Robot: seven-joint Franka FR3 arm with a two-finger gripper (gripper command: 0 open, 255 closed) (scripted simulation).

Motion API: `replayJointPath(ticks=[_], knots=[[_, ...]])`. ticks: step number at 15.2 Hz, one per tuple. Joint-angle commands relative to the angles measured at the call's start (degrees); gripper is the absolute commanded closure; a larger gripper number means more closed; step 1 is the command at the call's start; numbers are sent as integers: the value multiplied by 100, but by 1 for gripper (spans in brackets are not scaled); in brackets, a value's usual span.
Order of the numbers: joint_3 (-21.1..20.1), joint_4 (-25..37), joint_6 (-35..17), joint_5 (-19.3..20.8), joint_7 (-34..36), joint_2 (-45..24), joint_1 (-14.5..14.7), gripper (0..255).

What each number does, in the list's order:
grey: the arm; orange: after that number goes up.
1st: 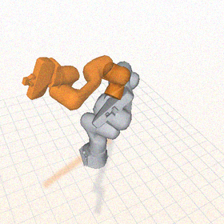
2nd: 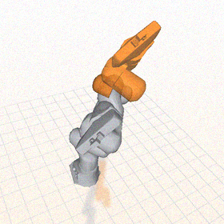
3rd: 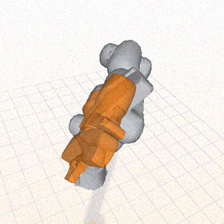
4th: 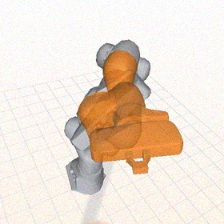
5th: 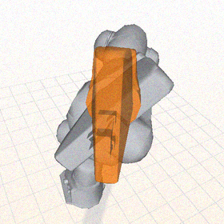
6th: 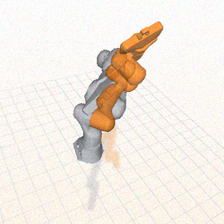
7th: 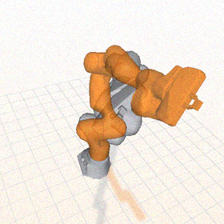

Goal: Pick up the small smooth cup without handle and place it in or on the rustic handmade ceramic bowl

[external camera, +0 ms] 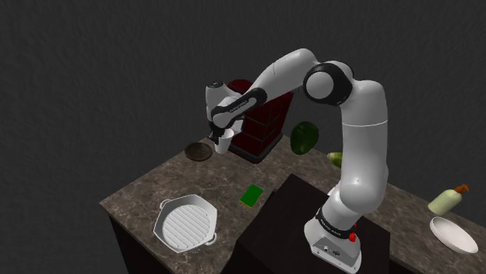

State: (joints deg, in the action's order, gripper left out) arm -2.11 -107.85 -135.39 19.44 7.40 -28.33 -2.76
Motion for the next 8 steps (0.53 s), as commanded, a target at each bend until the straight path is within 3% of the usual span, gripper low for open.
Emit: replayJointPath(ticks=[1,8], knots=[[-27,698,314,-69,-77,-385,31,255],[-82,3617,1665,-263,-346,-1946,221,255]])
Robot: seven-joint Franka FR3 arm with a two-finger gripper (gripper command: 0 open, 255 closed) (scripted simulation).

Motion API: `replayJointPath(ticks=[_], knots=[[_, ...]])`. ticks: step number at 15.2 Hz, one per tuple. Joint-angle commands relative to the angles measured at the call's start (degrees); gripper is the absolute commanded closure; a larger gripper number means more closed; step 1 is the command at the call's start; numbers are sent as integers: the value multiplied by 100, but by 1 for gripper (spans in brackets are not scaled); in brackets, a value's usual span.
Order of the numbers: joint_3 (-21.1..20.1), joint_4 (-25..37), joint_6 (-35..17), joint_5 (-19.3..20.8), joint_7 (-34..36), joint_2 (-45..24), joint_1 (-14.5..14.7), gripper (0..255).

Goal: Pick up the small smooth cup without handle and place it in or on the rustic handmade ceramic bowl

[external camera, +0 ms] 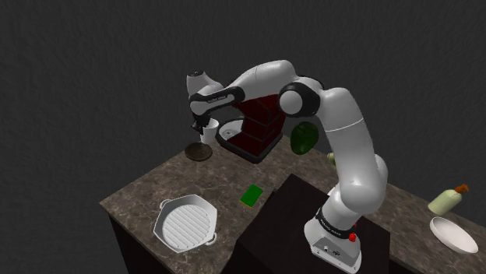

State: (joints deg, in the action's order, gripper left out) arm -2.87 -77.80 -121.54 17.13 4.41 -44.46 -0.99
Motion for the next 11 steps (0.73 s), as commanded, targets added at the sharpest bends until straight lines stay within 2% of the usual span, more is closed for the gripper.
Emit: replayJointPath(ticks=[1,2,3,11], knots=[[-7,1188,543,-60,-103,-642,81,255],[-5,1857,847,-90,-170,-1002,122,255],[-1,2262,1029,-108,-212,-1220,147,255],[22,2200,664,-76,-128,-1531,147,255]])
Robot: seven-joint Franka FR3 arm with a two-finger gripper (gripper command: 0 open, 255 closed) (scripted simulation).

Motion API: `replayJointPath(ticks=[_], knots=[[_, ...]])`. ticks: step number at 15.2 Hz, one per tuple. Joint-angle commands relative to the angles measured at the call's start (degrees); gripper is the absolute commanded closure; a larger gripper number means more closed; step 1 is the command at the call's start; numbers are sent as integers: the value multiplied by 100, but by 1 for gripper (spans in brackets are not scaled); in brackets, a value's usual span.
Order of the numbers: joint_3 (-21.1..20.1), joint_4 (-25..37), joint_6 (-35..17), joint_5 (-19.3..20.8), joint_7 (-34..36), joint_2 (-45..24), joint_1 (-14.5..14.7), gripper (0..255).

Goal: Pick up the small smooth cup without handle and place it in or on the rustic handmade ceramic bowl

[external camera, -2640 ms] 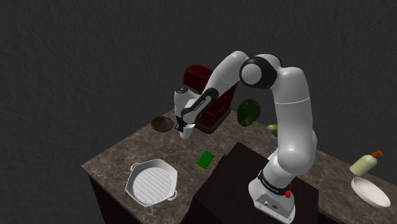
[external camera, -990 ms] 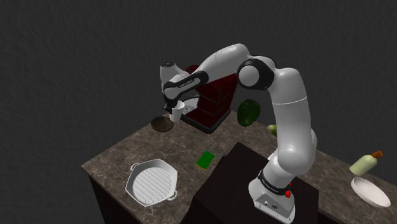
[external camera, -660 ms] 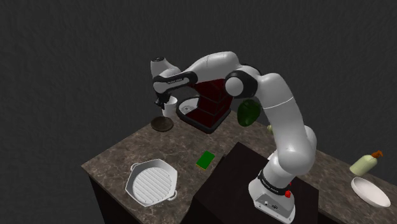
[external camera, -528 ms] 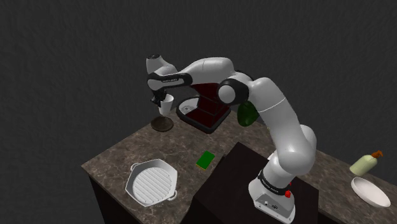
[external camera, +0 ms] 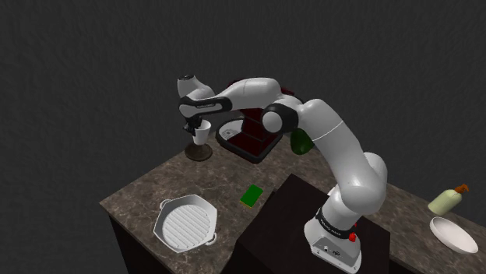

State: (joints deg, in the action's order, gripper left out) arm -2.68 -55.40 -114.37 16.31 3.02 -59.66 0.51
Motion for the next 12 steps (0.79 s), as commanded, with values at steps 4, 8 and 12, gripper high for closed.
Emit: replayJointPath(ticks=[4,8,12], knots=[[16,-10,-210,20,47,-200,0,255],[29,69,-344,32,78,-415,4,255],[39,149,-433,39,98,-584,8,255]])
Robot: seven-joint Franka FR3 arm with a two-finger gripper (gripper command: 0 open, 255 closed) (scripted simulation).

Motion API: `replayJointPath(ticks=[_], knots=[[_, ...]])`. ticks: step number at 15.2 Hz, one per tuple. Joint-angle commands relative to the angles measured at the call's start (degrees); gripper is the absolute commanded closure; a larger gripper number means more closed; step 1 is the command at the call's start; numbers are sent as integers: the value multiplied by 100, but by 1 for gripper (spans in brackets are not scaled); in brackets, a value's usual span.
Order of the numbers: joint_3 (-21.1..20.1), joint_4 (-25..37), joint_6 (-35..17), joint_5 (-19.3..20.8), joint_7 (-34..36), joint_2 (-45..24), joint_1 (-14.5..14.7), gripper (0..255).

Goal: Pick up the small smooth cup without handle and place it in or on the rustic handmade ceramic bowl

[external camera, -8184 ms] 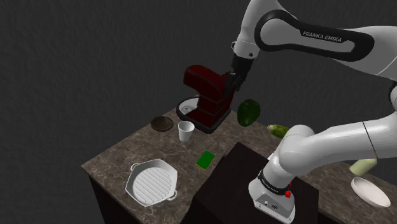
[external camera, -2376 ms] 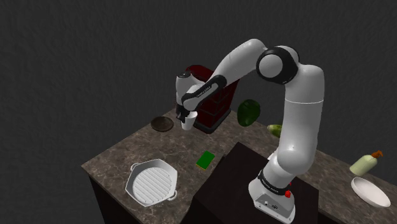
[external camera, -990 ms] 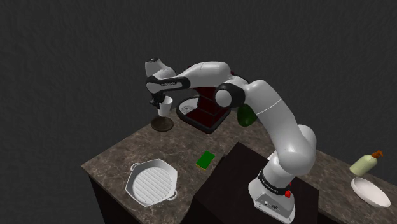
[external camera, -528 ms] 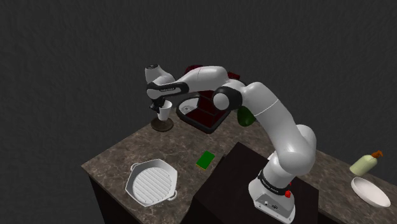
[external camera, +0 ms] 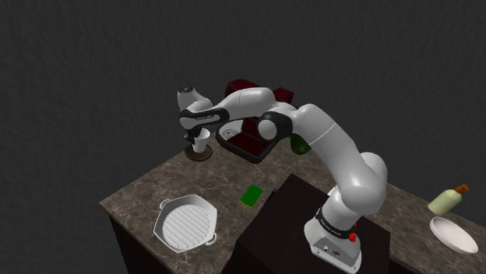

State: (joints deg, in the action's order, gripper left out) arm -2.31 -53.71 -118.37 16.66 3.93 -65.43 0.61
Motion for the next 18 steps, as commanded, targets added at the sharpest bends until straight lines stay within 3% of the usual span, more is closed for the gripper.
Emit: replayJointPath(ticks=[1,7,8,13,18], knots=[[2,-19,-32,4,7,-8,-1,255],[2,-19,-32,3,7,-8,-1,255],[2,-18,-32,3,7,-8,-1,0],[2,-19,-32,3,7,-8,-1,0],[-35,-197,300,-20,15,489,65,0]])
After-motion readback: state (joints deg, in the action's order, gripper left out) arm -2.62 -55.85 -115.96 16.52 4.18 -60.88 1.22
